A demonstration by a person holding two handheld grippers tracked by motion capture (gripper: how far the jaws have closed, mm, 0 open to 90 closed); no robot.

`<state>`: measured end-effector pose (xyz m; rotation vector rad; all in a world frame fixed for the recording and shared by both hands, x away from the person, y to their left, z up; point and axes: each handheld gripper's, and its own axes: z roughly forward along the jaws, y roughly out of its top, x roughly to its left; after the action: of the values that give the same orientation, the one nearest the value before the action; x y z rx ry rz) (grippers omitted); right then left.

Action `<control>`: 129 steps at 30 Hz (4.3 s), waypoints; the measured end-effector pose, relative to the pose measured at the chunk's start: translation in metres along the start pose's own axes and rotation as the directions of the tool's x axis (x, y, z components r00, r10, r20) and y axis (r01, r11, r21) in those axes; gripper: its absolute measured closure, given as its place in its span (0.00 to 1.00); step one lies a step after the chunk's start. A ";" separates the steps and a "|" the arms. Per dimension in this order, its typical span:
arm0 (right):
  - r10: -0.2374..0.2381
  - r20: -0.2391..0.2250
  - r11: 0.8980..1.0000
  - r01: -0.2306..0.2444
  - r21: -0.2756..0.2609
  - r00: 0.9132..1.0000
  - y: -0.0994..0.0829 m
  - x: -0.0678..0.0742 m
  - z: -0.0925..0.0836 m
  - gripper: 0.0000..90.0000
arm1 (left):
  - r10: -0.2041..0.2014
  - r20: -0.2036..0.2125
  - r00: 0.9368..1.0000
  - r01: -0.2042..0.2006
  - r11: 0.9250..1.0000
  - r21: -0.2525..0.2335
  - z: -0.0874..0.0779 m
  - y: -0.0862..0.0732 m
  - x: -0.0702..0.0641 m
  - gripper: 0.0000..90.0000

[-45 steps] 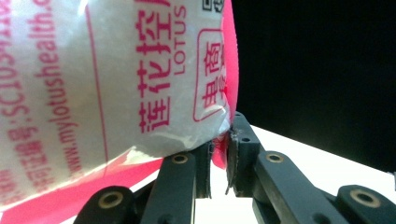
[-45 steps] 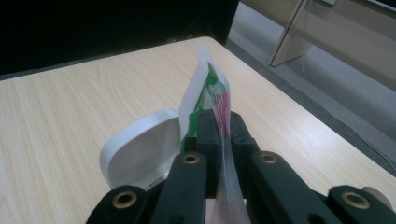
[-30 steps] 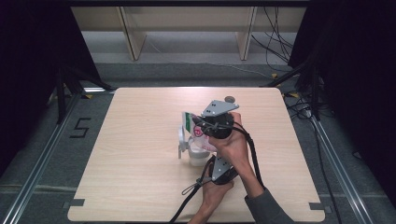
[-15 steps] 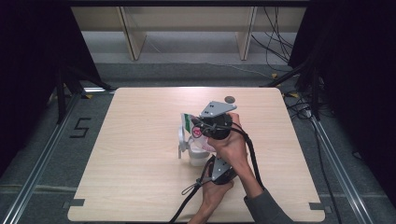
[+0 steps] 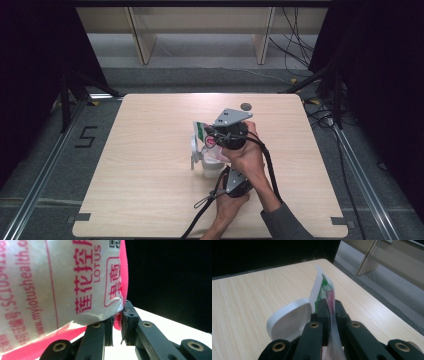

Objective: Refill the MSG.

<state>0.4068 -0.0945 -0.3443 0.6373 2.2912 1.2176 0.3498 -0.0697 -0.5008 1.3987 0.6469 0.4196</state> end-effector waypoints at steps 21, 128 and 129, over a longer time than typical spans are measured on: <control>0.019 -0.006 1.000 -0.019 0.010 1.000 -0.001 0.000 0.001 0.97 | -0.002 0.002 1.000 0.002 1.000 0.004 0.000 -0.002 0.000 0.90; 0.167 -0.115 0.948 -0.192 -0.254 0.979 -0.047 -0.030 -0.084 1.00 | 0.184 -0.002 0.983 -0.171 0.919 0.355 -0.058 0.000 0.012 0.67; 0.180 -0.108 0.944 -0.203 -0.259 0.978 -0.048 -0.029 -0.085 1.00 | 0.173 0.001 0.985 -0.162 0.923 0.350 -0.058 -0.001 0.012 0.65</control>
<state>0.3709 -0.1893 -0.3376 0.7329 2.1120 1.6414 0.3216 -0.0177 -0.5063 1.7988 0.6497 0.4782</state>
